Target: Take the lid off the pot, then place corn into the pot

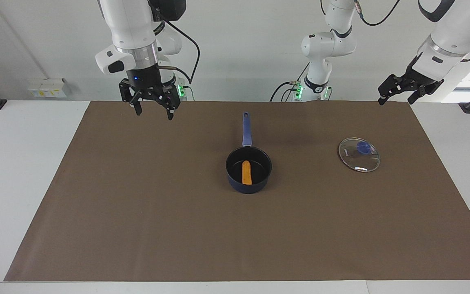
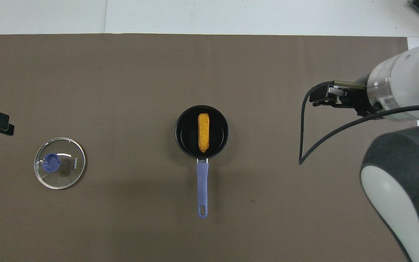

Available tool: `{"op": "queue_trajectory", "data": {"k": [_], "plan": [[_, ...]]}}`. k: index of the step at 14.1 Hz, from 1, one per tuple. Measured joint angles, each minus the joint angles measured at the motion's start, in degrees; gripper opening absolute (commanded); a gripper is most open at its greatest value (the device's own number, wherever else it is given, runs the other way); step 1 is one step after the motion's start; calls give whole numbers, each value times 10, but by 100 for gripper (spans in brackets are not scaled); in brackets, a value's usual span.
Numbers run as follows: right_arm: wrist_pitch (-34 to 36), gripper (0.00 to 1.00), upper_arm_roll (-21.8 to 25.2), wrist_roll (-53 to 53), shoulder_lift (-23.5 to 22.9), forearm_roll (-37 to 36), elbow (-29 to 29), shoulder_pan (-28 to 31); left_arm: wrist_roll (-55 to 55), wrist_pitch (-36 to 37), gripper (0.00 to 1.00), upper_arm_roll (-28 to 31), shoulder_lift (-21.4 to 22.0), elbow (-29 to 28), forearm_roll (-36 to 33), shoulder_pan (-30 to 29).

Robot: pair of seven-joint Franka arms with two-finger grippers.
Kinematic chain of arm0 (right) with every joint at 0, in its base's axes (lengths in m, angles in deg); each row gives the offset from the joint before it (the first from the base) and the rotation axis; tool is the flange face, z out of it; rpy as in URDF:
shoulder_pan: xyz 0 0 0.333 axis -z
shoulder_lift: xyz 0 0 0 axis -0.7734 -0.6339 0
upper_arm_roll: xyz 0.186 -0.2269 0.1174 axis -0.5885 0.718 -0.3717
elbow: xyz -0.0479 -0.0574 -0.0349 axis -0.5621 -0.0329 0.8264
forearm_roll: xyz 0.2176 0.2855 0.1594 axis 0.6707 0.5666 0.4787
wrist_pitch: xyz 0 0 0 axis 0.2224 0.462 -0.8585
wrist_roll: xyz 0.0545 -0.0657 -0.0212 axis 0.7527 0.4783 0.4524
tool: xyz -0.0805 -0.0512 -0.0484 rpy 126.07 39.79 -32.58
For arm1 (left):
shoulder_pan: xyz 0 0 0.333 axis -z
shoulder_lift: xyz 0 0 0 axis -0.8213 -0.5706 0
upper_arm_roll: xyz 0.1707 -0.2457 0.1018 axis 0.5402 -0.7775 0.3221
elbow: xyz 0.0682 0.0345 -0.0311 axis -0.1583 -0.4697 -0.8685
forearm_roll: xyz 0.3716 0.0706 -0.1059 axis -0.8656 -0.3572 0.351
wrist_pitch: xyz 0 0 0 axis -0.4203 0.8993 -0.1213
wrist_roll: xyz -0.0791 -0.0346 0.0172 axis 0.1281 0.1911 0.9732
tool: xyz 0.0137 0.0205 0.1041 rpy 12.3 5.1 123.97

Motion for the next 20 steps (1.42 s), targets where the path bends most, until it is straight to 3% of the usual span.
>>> {"op": "queue_trajectory", "data": {"k": [5, 12, 20], "plan": [[67, 100, 22, 6, 40, 24, 10, 42, 0, 3, 100, -4, 0, -5, -1, 8], [145, 100, 146, 146, 92, 48, 7, 44, 0, 3, 100, -4, 1, -6, -1, 9], [145, 100, 158, 210, 92, 48, -9, 48, 0, -6, 100, -3, 1, -6, -1, 9]]}}
